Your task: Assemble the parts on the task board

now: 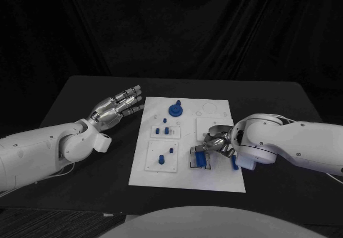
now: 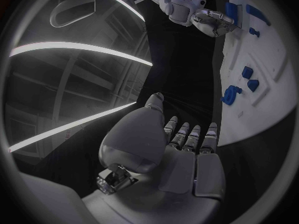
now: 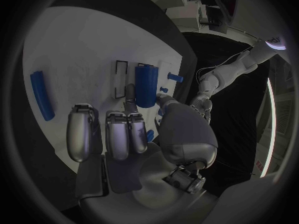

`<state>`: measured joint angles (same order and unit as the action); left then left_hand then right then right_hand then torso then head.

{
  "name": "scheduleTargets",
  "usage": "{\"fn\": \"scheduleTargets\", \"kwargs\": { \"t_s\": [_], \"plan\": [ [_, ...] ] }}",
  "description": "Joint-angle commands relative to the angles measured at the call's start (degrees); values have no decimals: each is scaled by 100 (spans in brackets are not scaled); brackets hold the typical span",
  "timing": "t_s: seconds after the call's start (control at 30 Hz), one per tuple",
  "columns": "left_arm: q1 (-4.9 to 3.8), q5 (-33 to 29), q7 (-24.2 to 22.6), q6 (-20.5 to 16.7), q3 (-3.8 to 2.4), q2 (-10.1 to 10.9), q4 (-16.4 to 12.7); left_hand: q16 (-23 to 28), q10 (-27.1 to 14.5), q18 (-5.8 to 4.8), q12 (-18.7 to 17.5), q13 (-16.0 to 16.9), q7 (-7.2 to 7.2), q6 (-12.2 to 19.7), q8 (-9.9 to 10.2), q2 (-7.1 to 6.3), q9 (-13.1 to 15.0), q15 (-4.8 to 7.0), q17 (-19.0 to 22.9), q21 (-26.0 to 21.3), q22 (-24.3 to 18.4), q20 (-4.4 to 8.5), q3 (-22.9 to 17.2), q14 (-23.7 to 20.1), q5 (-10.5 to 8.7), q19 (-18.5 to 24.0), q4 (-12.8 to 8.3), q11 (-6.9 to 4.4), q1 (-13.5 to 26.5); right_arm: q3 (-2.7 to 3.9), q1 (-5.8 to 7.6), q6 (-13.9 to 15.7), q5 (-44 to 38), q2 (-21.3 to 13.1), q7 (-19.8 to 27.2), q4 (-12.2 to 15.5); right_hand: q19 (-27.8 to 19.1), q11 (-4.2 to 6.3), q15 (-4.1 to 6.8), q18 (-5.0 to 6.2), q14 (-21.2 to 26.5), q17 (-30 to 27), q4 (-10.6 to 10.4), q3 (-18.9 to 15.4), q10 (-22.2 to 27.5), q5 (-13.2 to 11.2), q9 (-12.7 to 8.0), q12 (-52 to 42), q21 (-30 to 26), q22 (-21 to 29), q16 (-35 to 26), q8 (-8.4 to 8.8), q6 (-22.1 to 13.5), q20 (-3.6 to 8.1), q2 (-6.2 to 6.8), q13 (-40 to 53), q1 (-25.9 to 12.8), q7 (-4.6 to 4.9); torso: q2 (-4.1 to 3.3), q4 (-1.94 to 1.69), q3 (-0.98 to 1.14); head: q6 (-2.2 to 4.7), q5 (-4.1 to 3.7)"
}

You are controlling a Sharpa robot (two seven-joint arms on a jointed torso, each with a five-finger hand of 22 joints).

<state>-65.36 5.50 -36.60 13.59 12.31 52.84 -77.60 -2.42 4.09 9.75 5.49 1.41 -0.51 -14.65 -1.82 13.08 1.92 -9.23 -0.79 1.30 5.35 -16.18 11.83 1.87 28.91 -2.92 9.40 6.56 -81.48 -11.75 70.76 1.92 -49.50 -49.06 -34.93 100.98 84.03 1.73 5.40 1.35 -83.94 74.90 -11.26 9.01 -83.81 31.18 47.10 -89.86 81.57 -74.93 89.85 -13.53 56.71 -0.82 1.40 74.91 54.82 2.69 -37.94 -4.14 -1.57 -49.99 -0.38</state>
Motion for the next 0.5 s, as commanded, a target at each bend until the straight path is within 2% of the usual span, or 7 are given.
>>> {"fn": "scheduleTargets", "kwargs": {
  "t_s": [0.03,0.1,0.2,0.27,0.3,0.37,0.5],
  "plan": [
    [9,-33,-47,77,-6,-16,2,-36,-11,62,8,0,21,-7,-29,65,5,-20,-7,20,3,-5,15,11,34,-20,33,7,4,-17,-29,-63,-66,-1,-121,-9,221,-23,-45,79,-606,1510,-39,-47,-619,-64,-26,-14,-19,-1219,15,-20,56,-56,-52,1509,-49,-1,-3,-1,0,-1,-9],
    [9,-33,-47,82,-6,-22,5,-36,-11,62,8,0,21,-7,-29,65,5,-20,-7,20,3,-5,15,11,34,-20,33,7,4,-17,-29,-81,-66,13,-124,-21,220,-25,-47,81,-606,1510,-62,-71,-619,-140,-55,-14,-25,-1218,15,-10,57,-58,-55,1509,-83,1,-3,-3,-2,-1,-10],
    [10,-33,-44,86,-6,-26,7,-36,-11,62,8,0,21,-7,-29,65,5,-20,-7,20,3,-5,15,11,34,-20,33,7,4,-17,-30,-110,-66,28,-126,-36,219,-33,-54,82,-606,1510,-115,-145,-619,-492,-112,-14,-32,-1217,15,7,51,-64,-59,1509,-154,9,-3,-2,0,-1,0],
    [10,-33,-42,87,-6,-26,8,-36,-11,62,8,0,21,-7,-29,65,5,-20,-7,20,3,-5,15,11,34,-20,33,7,4,-17,-30,-122,-66,31,-128,-43,219,-43,-63,82,-606,1510,-170,-257,-619,-965,-156,-14,-37,-1216,15,21,36,-72,-33,1509,-237,21,-2,-1,0,-1,4],
    [11,-33,-40,87,-6,-26,9,-36,-11,62,8,0,21,-7,-29,65,5,-20,-7,20,3,-5,15,11,34,-20,33,7,4,-17,-30,-132,-66,31,-129,-48,218,-45,-64,83,-606,1510,-182,-287,-619,-1068,-167,-14,-40,-1215,15,22,33,-73,-28,1509,-256,24,-2,-1,0,-1,2],
    [11,-33,-39,87,-6,-25,12,-36,-11,62,8,0,21,-7,-29,65,5,-20,-7,20,3,-5,15,11,34,-20,33,7,4,-17,-30,-151,-66,32,-130,-56,218,-58,-73,83,-606,1510,-246,-458,-619,-1643,-218,-14,-46,-1214,15,34,9,-83,3,1509,-372,38,0,0,-1,-1,3],
    [12,-33,-33,89,-6,-26,18,-36,-11,62,8,0,21,-7,-29,65,5,-20,-7,20,3,-5,15,11,34,-20,34,7,4,-17,-30,-176,-66,29,-133,-59,216,-68,-83,87,-603,1496,-270,-610,-619,-2045,-269,-14,-62,-1210,9,33,-5,-91,4,1509,-414,48,1,2,0,-1,9]
  ]
}}
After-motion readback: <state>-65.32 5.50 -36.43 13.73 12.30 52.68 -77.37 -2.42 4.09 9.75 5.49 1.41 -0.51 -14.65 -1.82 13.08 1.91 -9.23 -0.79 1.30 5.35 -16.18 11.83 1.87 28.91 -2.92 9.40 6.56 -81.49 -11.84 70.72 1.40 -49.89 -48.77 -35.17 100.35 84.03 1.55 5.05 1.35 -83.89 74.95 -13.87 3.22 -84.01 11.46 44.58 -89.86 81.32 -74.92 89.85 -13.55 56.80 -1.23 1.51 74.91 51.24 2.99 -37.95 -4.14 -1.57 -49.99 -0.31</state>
